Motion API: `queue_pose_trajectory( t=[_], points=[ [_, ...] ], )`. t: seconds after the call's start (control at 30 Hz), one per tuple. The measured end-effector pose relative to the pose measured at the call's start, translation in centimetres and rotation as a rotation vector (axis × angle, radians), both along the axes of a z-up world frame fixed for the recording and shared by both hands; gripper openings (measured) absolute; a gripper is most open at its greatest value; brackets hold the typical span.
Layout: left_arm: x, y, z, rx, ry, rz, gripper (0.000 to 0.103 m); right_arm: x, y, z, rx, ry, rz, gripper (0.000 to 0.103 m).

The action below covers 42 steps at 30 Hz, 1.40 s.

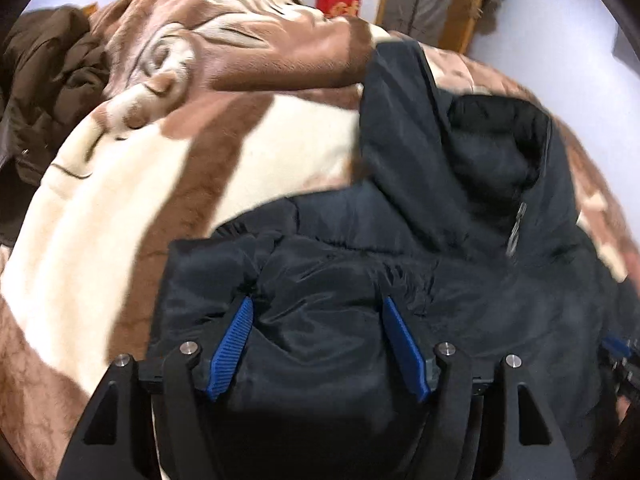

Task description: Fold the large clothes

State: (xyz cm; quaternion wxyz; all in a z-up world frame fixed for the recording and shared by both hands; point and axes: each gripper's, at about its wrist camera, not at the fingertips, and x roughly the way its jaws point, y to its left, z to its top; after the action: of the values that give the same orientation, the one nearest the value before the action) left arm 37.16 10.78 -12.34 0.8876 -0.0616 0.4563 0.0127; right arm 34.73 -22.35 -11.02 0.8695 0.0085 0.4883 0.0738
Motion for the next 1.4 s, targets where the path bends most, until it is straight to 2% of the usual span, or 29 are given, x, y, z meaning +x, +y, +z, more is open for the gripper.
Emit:
queue_pose_trajectory(
  t=[0.07, 0.2, 0.27, 0.37, 0.43, 0.5, 0.6, 0.67, 0.8, 0.9, 1.13, 1.27, 1.4],
  points=[
    [-0.2, -0.6, -0.5, 0.023, -0.017, -0.01, 0.07, 0.2, 0.1, -1.4, -0.013, -0.001, 0.014, 0.049],
    [-0.1, -0.1, 0.2, 0.005, -0.005, -0.008, 0.07, 0.4, 0.3, -1.1, -0.025, 0.005, 0.02, 0.049],
    [-1.0, 0.1, 1.7, -0.001, -0.013, -0.011, 0.067, -0.1, -0.1, 0.2, -0.011, 0.006, 0.008, 0.049],
    [-4.1, 0.6, 4.0, -0.06, -0.065, -0.019, 0.066, -2.2, -0.5, 2.6, 0.015, -0.043, 0.002, 0.049],
    [-6.0, 0.9, 4.4, -0.053, -0.083, -0.01, 0.066, -3.8, -0.4, 3.1, 0.023, -0.063, 0.021, 0.049],
    [-7.0, 1.4, 3.4, -0.055, -0.057, 0.008, 0.066, -4.3, 0.0, 2.2, 0.016, -0.042, 0.036, 0.049],
    [-6.6, 2.0, 0.5, -0.067, 0.025, 0.033, 0.066, -3.6, -0.3, -0.4, 0.025, 0.027, 0.018, 0.049],
    [-6.0, 1.9, -0.2, -0.064, 0.034, 0.034, 0.066, -3.0, -0.8, -1.4, 0.049, 0.03, 0.007, 0.049],
    [-5.7, 1.4, 0.1, -0.036, 0.044, 0.038, 0.066, -3.0, 0.1, -1.3, -0.003, 0.027, 0.019, 0.049],
    [-6.9, 0.9, 1.6, -0.041, 0.038, 0.032, 0.066, -4.0, -0.1, 0.0, -0.01, 0.017, 0.01, 0.049],
    [-13.4, -2.3, 5.9, -0.027, -0.021, -0.026, 0.066, -11.0, -1.8, 4.7, -0.028, -0.073, -0.028, 0.049],
    [-17.8, -4.6, 7.7, -0.057, -0.043, -0.069, 0.066, -15.5, -3.0, 6.5, -0.046, -0.107, -0.051, 0.049],
    [-21.7, -7.0, 8.6, -0.083, -0.044, -0.112, 0.066, -19.5, -4.6, 7.3, -0.021, -0.111, -0.1, 0.049]
  ],
)
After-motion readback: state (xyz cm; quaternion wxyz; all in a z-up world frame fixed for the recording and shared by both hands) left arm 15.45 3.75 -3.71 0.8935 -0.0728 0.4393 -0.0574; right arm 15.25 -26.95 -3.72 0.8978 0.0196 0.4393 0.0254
